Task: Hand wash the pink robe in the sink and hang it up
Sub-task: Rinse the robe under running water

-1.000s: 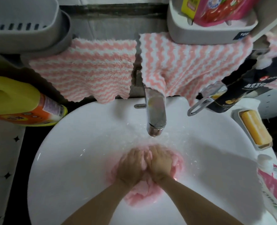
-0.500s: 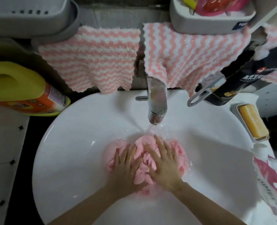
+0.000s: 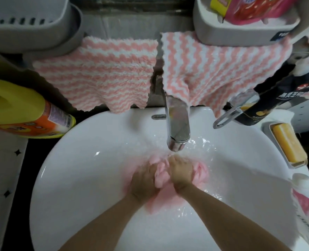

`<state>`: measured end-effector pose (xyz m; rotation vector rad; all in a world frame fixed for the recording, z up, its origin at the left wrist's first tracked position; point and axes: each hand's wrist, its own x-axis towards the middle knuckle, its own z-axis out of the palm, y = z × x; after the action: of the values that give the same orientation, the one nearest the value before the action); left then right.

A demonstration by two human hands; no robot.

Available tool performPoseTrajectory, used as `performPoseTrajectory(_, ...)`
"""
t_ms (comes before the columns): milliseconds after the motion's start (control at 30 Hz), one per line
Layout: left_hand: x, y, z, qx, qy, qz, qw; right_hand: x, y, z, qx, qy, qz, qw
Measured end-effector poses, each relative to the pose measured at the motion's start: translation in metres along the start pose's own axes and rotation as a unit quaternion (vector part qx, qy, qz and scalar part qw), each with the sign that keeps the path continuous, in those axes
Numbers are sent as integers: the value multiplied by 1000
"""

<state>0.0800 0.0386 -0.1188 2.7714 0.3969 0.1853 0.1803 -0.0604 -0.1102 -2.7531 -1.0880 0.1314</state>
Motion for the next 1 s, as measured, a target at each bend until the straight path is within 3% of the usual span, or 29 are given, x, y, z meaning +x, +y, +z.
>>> performPoseTrajectory(67,12,2,-10,-27,-16,-1,1000,12,-4,-11,-17,-29,29,999)
performPoseTrajectory(167,31,3,-31,-58,-131,-48,989,21,-13,-36,-6,-130,69,989)
performPoseTrajectory(233,40,-1,-52,-166,-207,-149,952,21,-8,-44,113,-191,161,962)
performPoseTrajectory(300,40,-4,-74,-342,-216,-222,887,8,0,-56,267,-172,199,927)
performPoseTrajectory(333,36,-5,-85,-373,-184,-210,885,1,3,-68,296,-123,192,927)
performPoseTrajectory(367,30,-8,-92,-354,-141,-196,903,-8,8,-79,309,-56,183,932)
performPoseTrajectory(433,13,-18,-99,-218,-11,-216,952,-26,14,-105,365,97,169,911)
performPoseTrajectory(467,7,-24,-101,-134,53,-240,960,-30,14,-120,403,149,169,887)
performPoseTrajectory(533,-6,-31,-105,-47,154,-256,953,-30,15,-141,480,176,186,839)
performPoseTrajectory(600,-11,-24,-107,-57,191,-182,963,-21,18,-152,528,152,206,809)
performPoseTrajectory(633,-14,-19,-104,-59,164,-114,978,-15,20,-156,533,145,211,806)
performPoseTrajectory(700,-20,-13,-86,-32,39,-15,999,-5,25,-162,536,140,208,806)
performPoseTrajectory(767,-23,-14,-64,-16,-81,-28,996,3,28,-166,536,135,201,809)
performPoseTrajectory(833,-25,-16,-49,-1,-140,-50,989,8,31,-166,535,137,207,807)
performPoseTrajectory(1000,-30,-11,-44,32,-197,-15,980,24,30,-158,551,48,165,817)
